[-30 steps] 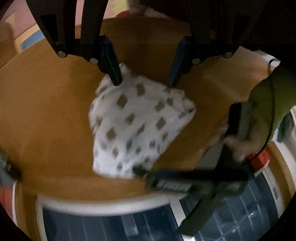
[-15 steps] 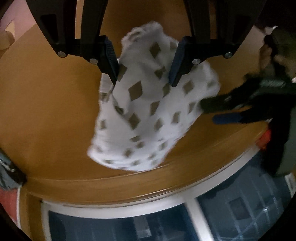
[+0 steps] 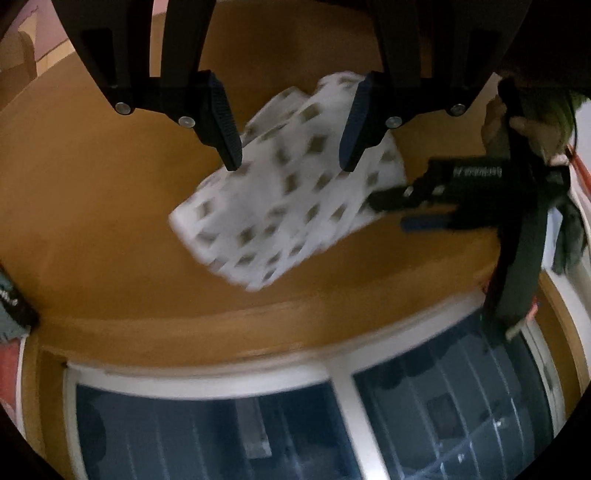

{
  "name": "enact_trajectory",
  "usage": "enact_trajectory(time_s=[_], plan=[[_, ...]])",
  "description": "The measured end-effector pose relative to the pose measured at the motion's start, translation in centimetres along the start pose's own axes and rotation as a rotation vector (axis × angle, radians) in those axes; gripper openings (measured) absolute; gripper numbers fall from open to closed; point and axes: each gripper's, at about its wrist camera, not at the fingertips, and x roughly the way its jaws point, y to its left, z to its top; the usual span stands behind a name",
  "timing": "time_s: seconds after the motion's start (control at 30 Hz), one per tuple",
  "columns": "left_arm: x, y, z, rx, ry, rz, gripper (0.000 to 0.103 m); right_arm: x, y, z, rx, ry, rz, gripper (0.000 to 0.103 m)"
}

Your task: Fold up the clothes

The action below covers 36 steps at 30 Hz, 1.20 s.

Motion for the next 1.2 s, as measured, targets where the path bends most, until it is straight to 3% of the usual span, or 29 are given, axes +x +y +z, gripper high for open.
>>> enact_trajectory(time_s=[0.17,0.23,0.3,0.43,0.63,0.73,0.9,1.0,1.03,1.07,1.2], plan=[[0.1,-1.0,0.5,-0.09,-0.027,0.051,0.078,-0.4,-3.1,3.0,-0.003,-0.015,0.011,0.055],[0.6,-1.6,0.5,-0.13,-0.035,0.077,0.078,1.0,-5.1,4.9,-0.032,-0.011,0.086,0.054],[1.1,-2.2,0.4,-0.168,-0.045,0.13,0.078,2.5,-5.5,6.4,-0.085,-0.01,0.128,0.046],[1.8,-2.8,-0.1,-0.267,-0.071,0.219,0.078,5.9,-4.5,9.6,-0.218,0.026,0.259,0.029],[1.1,-2.1,-1.6,-0.471,-0.157,0.309,0.078,10.9,-1.9,10.8,-0.427,0.129,0.284,0.028],[0.9,-1.6,-2.0,-0.537,-0.185,0.35,0.078,11.4,-2.2,10.9,-0.419,0.148,0.299,0.028],[0.8,-1.4,-2.1,-0.577,-0.213,0.408,0.078,11.5,-3.2,10.6,-0.397,0.148,0.337,0.032],[1.7,-1.4,-1.6,-0.578,-0.196,0.417,0.078,13.9,-2.8,10.5,-0.396,0.197,0.353,0.034],[2.2,-1.4,-1.5,-0.568,-0.183,0.429,0.078,13.9,-2.8,10.6,-0.387,0.194,0.367,0.031],[2.6,-1.4,-1.3,-0.558,-0.17,0.443,0.078,13.9,-2.9,10.7,-0.378,0.189,0.383,0.018],[3.6,-1.4,-1.4,-0.527,-0.114,0.528,0.081,10.8,-2.8,11.3,-0.351,0.076,0.399,0.005]])
